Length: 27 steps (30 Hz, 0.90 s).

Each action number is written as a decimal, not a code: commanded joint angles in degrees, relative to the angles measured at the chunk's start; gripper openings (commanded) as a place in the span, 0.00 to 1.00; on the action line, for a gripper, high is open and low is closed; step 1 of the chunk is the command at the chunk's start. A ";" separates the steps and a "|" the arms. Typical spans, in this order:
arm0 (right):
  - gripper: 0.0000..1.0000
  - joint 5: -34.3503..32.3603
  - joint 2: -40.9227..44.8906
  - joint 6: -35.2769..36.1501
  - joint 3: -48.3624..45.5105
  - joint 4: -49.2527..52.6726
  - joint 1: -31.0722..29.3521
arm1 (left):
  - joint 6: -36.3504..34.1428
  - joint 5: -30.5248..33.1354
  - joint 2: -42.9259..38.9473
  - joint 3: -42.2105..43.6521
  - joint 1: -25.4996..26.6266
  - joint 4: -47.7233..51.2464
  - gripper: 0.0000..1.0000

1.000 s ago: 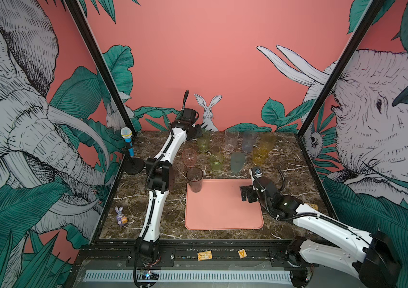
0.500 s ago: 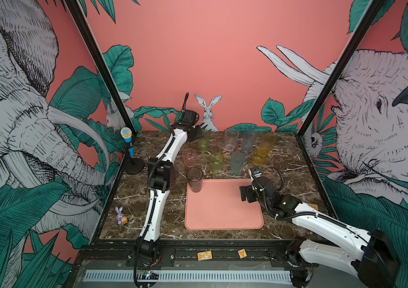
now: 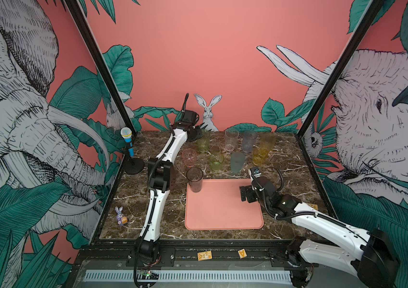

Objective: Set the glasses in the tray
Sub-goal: 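Reach left gripper to the green glass farthest from the robot, then close left gripper on the green glass and lift it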

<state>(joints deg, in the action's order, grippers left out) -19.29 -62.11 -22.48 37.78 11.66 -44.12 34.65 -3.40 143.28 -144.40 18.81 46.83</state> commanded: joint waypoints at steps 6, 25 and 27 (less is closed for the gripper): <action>0.99 -0.60 0.11 -0.05 1.83 -0.59 0.13 | -0.29 0.75 -0.52 -1.48 -0.44 2.27 0.21; 0.99 -0.57 0.41 -0.17 1.46 -0.62 0.13 | -0.77 -0.21 -3.24 -0.26 -0.61 2.39 0.03; 0.99 -0.64 0.57 -0.20 1.38 -0.67 0.17 | -1.12 -0.84 -3.93 -0.18 -0.61 2.47 0.00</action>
<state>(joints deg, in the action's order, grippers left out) -19.29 -62.11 -22.48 37.78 11.66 -44.10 33.85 -3.62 143.28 -144.40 18.48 48.60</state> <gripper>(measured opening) 0.986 0.096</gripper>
